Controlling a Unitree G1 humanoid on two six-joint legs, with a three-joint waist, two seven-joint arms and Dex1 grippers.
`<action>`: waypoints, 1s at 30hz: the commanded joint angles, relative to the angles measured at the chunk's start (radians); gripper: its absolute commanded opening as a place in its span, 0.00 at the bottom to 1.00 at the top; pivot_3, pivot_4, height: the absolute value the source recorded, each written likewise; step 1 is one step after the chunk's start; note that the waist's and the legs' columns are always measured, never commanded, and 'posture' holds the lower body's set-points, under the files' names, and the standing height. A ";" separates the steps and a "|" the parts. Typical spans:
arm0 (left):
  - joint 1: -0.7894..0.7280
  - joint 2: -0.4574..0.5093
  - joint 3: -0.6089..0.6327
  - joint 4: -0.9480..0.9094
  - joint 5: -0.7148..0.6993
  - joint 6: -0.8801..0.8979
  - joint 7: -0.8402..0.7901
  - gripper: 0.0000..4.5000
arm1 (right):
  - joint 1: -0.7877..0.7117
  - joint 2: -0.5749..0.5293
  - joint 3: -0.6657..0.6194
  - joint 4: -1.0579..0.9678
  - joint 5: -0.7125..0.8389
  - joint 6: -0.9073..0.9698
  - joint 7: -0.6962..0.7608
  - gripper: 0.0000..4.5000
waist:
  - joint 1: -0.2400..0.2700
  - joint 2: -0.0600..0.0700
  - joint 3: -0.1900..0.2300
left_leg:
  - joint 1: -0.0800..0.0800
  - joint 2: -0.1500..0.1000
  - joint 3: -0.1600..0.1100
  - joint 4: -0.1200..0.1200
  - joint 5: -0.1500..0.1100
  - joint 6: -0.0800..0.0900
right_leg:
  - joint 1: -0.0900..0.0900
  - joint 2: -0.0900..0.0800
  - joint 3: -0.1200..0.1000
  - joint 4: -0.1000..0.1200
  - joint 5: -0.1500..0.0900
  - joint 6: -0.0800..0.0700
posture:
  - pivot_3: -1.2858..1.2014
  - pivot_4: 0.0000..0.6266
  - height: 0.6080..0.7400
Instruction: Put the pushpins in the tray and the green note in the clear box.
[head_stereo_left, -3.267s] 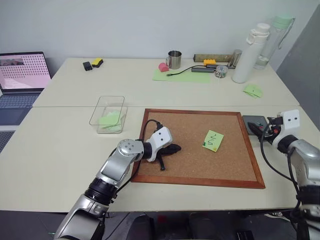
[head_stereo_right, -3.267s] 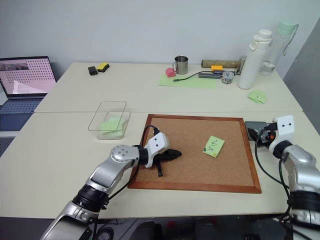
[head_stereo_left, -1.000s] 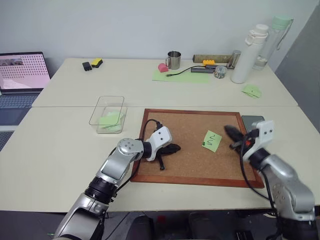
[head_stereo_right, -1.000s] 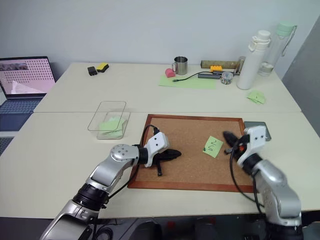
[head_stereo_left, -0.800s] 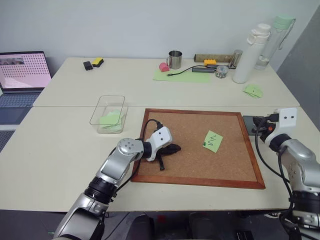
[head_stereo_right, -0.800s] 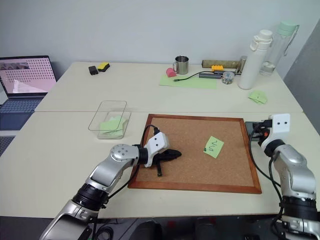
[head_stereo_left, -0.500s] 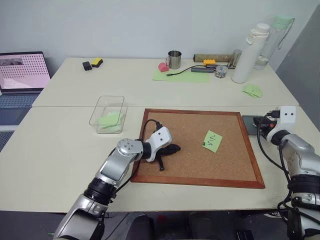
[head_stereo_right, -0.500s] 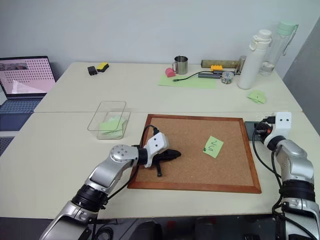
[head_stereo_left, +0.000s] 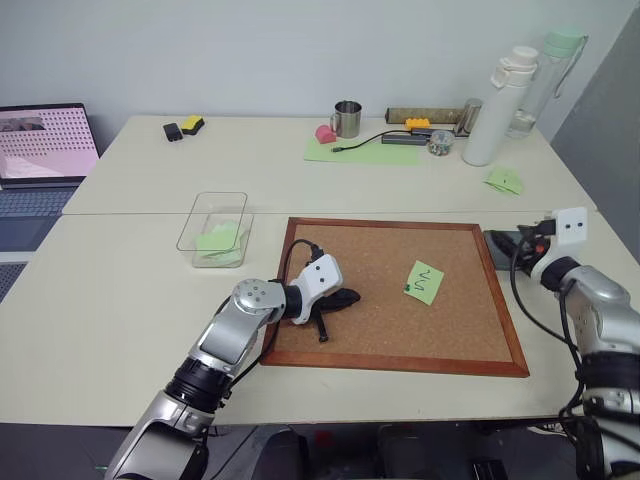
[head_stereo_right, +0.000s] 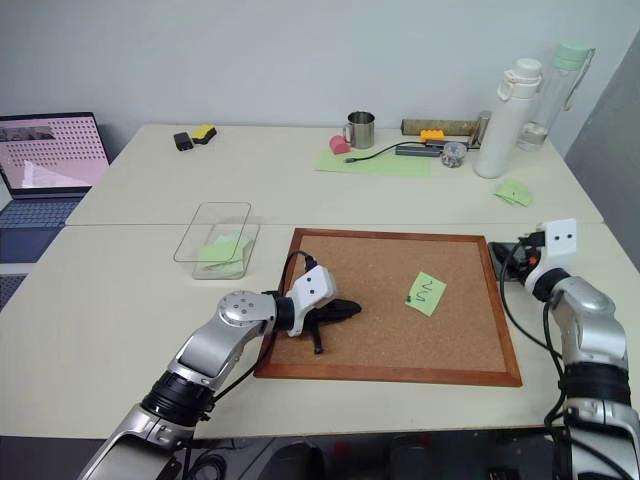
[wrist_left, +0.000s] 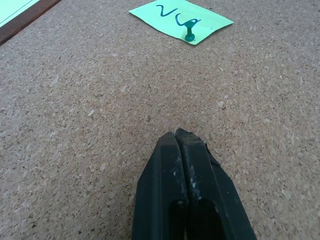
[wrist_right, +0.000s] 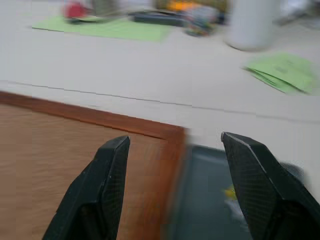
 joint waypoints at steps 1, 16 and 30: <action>0.019 0.017 -0.011 0.046 0.024 0.030 0.004 0.00 | 0.098 0.048 0.050 -0.283 0.091 0.058 0.034 0.68 | 0.001 0.000 0.000 | 0.000 0.000 0.000 0.000 0.000 0.000 | 0.000 0.000 0.000 0.000 0.000 0.000 | 0.52 0.24 1.00; 0.020 0.014 -0.014 0.039 0.023 0.038 0.007 0.00 | 0.219 0.187 0.288 -0.374 -0.104 0.075 -0.131 0.68 | 0.001 -0.001 0.000 | 0.000 0.000 0.000 0.001 0.000 0.000 | 0.000 0.000 -0.001 0.000 0.000 0.000 | 0.52 0.24 1.00; 0.030 0.014 -0.013 0.022 0.021 0.042 0.013 0.00 | 0.249 0.201 0.301 -0.355 -0.142 0.046 -0.123 0.16 | 0.001 -0.001 0.000 | 0.000 0.000 0.000 0.001 0.000 0.000 | 0.000 0.000 -0.001 0.000 0.000 0.000 | 0.52 0.24 1.00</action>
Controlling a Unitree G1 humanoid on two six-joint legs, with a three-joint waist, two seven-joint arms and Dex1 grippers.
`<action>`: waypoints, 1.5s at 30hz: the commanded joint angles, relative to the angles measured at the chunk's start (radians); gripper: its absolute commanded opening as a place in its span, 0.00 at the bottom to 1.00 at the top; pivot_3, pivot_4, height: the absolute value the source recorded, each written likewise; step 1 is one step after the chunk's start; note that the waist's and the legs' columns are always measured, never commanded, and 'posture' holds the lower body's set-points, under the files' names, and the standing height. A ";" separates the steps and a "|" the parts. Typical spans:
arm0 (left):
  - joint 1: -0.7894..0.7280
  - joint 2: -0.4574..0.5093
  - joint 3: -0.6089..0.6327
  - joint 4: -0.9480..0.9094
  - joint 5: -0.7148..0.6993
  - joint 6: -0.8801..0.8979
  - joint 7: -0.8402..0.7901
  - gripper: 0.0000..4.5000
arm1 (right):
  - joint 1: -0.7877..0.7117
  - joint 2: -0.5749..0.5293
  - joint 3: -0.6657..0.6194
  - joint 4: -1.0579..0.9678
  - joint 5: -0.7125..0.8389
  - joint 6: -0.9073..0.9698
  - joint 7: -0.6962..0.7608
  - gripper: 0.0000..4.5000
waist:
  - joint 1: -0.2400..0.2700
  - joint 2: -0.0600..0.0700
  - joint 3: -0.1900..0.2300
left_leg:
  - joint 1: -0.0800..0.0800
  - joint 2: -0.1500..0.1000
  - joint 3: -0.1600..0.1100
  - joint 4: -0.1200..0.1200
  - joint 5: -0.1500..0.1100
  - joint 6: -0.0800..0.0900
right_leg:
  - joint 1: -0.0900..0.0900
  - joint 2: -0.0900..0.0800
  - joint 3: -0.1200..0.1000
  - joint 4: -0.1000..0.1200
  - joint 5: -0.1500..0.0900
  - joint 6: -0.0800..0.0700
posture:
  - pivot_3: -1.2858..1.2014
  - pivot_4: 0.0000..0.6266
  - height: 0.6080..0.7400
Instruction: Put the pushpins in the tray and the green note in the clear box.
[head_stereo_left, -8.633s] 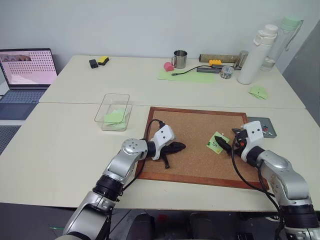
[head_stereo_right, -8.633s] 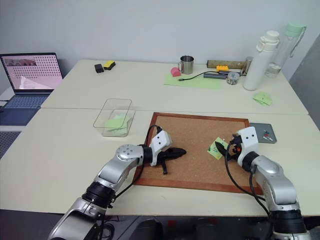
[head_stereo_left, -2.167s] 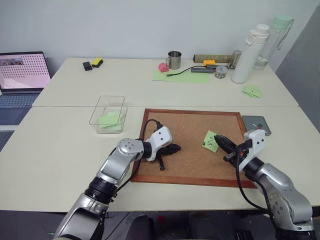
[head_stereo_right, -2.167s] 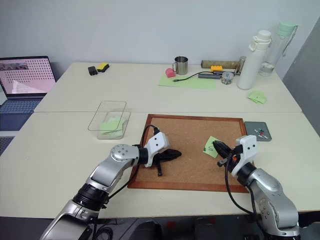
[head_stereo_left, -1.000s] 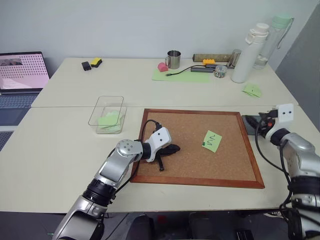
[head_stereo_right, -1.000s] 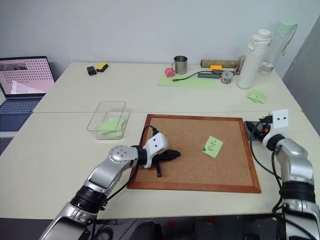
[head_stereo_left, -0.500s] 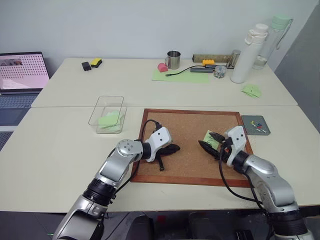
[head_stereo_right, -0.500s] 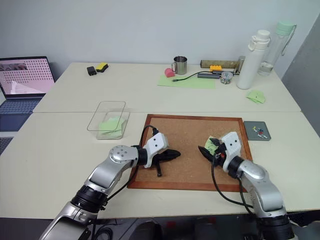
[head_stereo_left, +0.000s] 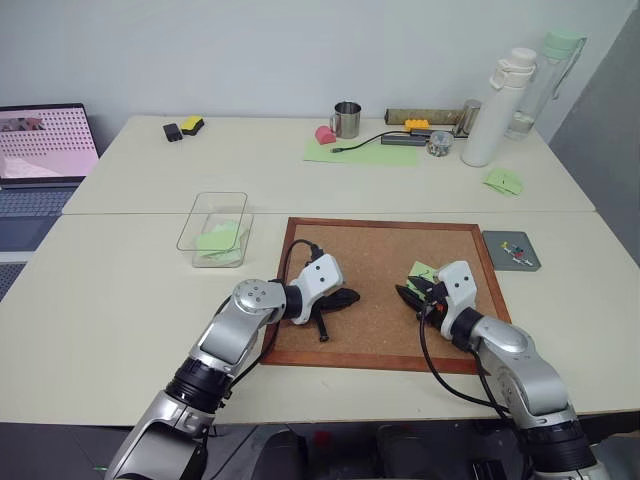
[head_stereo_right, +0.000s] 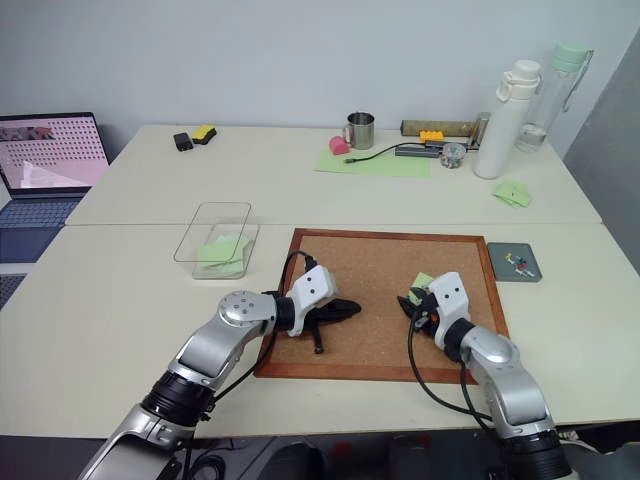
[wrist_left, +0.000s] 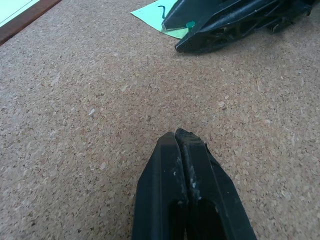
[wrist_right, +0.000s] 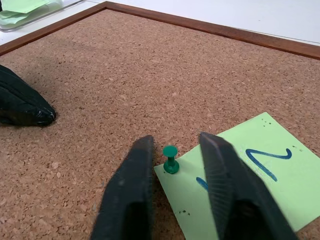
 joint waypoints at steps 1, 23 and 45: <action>0.028 0.018 -0.013 0.028 0.021 0.029 0.002 0.00 | 0.004 0.002 -0.006 -0.018 0.001 -0.011 0.003 0.12 | 0.000 0.000 0.000 | 0.000 0.000 0.000 0.000 0.000 0.000 | 0.000 0.000 0.000 0.000 0.000 0.000 | 0.52 0.24 1.00; -0.020 -0.124 0.179 -0.077 -0.299 0.312 0.012 0.11 | -0.074 -0.262 -0.042 -0.172 -0.065 -0.139 0.172 0.00 | 0.007 0.000 0.002 | -0.003 -0.001 0.000 0.001 0.000 0.000 | -0.002 -0.001 -0.001 0.000 0.000 0.000 | 0.52 0.24 1.00; -0.202 -0.297 0.482 -0.069 -0.783 0.780 0.232 0.96 | -0.162 -0.361 0.049 -0.294 -0.186 -0.268 0.296 0.00 | 0.024 -0.002 0.003 | -0.014 -0.001 -0.006 0.005 0.002 -0.003 | -0.009 -0.001 -0.004 0.000 0.000 0.000 | 0.52 0.24 1.00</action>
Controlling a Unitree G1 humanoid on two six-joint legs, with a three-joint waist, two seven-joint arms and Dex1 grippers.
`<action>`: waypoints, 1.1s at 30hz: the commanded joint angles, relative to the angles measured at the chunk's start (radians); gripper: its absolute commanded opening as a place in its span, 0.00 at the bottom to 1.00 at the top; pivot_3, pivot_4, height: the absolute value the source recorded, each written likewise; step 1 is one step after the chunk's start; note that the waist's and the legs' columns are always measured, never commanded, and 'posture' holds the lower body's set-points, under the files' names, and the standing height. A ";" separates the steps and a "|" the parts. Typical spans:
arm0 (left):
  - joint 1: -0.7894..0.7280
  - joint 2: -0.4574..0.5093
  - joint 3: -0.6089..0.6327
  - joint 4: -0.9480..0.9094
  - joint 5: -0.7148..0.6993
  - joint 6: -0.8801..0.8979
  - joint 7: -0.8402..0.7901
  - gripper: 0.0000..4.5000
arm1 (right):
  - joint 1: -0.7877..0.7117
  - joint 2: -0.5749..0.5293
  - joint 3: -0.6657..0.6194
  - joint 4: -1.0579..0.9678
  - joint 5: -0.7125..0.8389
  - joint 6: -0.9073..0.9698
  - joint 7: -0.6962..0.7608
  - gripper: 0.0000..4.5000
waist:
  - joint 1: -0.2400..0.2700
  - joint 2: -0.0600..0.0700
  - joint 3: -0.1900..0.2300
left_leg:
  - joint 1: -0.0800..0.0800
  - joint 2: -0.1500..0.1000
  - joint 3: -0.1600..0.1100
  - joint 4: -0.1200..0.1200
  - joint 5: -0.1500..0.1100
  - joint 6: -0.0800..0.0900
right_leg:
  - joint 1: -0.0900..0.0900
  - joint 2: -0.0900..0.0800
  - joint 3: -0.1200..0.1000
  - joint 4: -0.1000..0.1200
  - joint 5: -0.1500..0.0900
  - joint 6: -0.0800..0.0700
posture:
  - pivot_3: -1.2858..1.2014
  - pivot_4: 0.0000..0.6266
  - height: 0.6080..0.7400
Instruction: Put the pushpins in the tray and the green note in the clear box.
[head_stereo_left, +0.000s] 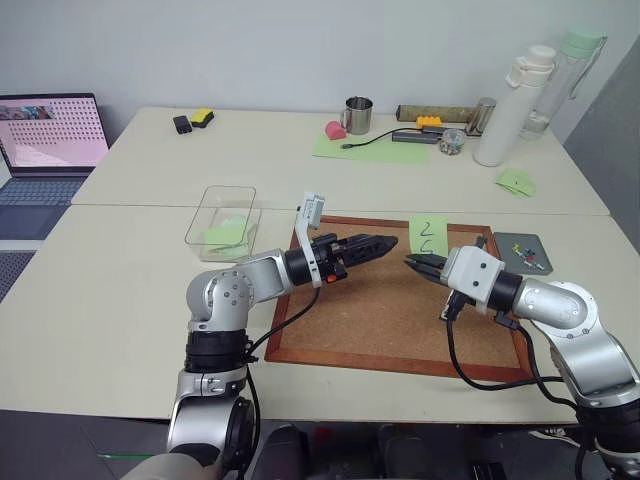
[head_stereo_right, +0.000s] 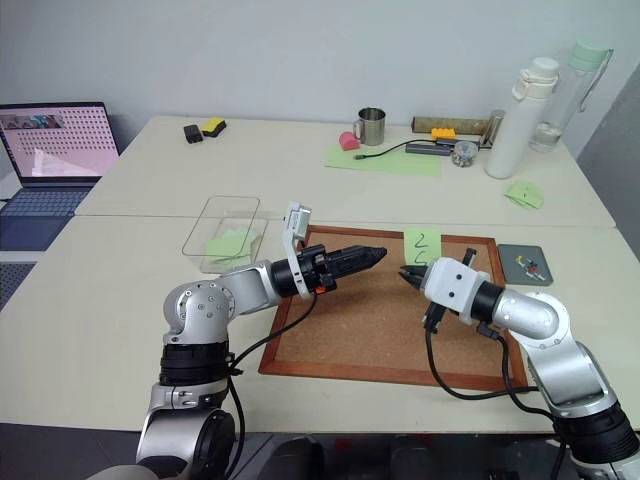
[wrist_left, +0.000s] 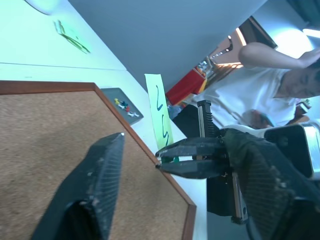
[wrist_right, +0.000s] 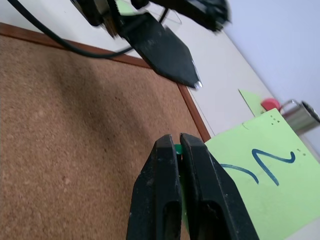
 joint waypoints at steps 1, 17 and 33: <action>-0.024 -0.004 -0.006 -0.005 -0.034 -0.001 -0.001 1.00 | -0.027 -0.009 0.019 -0.065 -0.021 -0.030 0.018 0.00 | 0.000 0.000 0.000 | 0.000 0.000 0.000 0.000 0.000 0.000 | 0.000 0.000 0.000 0.000 0.000 0.000 | 0.52 0.24 1.00; -0.028 -0.009 -0.049 0.016 -0.031 -0.063 0.001 0.84 | -0.088 -0.002 0.081 -0.094 -0.066 -0.081 0.068 0.00 | 0.001 0.000 0.000 | 0.000 0.000 0.000 0.000 0.001 -0.001 | 0.000 0.000 0.000 0.000 0.000 0.000 | 0.52 0.24 1.00; -0.019 0.015 -0.069 0.002 -0.060 -0.049 -0.006 0.23 | -0.102 0.002 0.072 -0.091 -0.055 -0.086 0.094 0.00 | 0.001 0.000 0.000 | 0.000 0.000 0.000 0.000 0.001 -0.001 | 0.000 0.000 0.000 0.000 0.000 0.000 | 0.52 0.24 1.00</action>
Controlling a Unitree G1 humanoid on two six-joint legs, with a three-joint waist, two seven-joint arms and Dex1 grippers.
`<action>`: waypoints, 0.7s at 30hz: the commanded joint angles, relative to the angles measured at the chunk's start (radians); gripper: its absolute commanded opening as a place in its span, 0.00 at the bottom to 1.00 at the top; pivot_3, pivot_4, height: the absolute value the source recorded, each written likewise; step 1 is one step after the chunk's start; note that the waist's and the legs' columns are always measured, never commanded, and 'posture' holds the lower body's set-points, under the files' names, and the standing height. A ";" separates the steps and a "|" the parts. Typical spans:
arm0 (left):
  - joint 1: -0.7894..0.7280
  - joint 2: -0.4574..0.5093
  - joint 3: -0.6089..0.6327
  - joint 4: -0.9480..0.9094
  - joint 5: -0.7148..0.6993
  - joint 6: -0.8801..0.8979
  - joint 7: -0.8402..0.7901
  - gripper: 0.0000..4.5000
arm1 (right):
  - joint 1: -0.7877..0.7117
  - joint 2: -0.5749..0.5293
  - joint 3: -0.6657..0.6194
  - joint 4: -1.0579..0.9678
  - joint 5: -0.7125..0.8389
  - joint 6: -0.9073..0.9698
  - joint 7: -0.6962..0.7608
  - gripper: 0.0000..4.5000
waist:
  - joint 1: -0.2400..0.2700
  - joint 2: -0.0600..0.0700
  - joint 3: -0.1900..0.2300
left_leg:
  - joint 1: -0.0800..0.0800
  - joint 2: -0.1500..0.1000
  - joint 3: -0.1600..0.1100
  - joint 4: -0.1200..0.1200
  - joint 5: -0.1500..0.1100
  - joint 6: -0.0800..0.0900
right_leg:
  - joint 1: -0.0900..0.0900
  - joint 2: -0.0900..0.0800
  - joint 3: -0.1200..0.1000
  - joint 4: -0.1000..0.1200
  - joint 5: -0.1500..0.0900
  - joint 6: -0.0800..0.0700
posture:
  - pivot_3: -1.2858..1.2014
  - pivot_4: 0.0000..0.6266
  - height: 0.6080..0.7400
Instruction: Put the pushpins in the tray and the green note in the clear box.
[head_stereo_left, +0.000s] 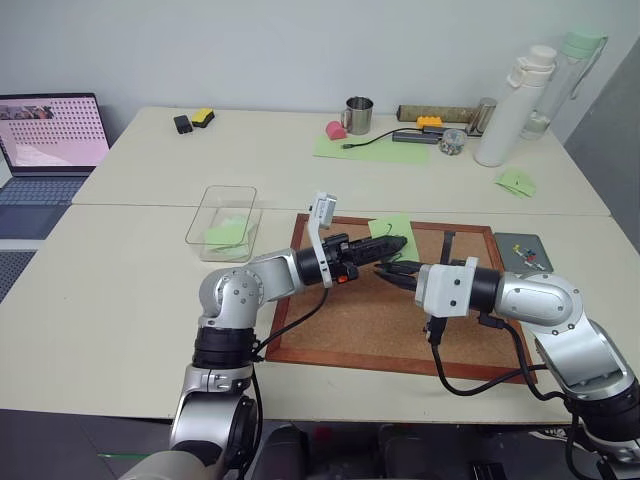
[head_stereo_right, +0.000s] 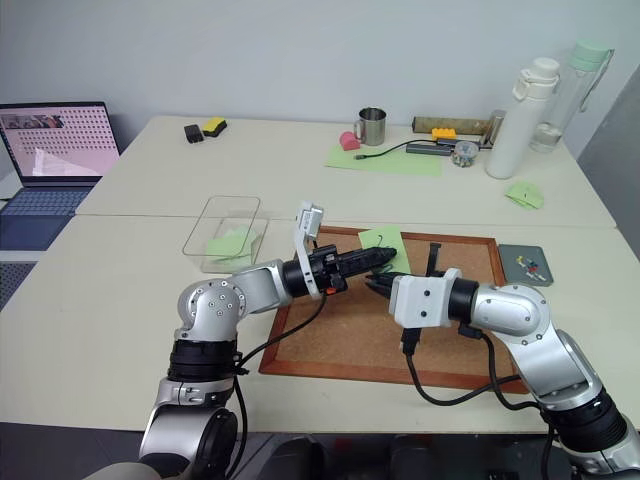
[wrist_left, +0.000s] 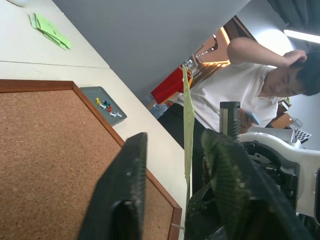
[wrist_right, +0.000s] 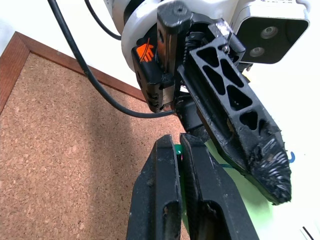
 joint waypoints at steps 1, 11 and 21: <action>-0.006 0.002 -0.009 -0.032 -0.021 -0.001 -0.011 0.18 | -0.023 0.000 -0.019 -0.029 0.016 -0.019 0.004 0.00 | 0.000 0.000 0.000 | 0.000 0.000 0.000 0.000 0.000 0.000 | 0.000 0.000 0.000 0.000 0.000 0.000 | 0.52 0.24 1.00; 0.002 0.056 -0.111 -0.003 0.101 -0.084 -0.035 0.01 | -0.024 -0.002 -0.035 -0.048 0.020 -0.005 0.000 0.00 | 0.000 0.000 0.000 | 0.000 0.000 0.000 0.000 0.000 0.000 | 0.000 0.000 0.000 0.000 0.000 0.000 | 0.52 0.24 1.00; -0.016 0.089 -0.146 0.079 0.208 -0.223 -0.074 0.01 | 0.055 -0.009 -0.096 -0.131 0.051 0.051 -0.017 0.00 | 0.000 0.000 0.000 | 0.000 0.000 0.000 0.000 0.000 0.000 | 0.000 0.000 0.000 0.000 0.000 0.000 | 0.52 0.24 1.00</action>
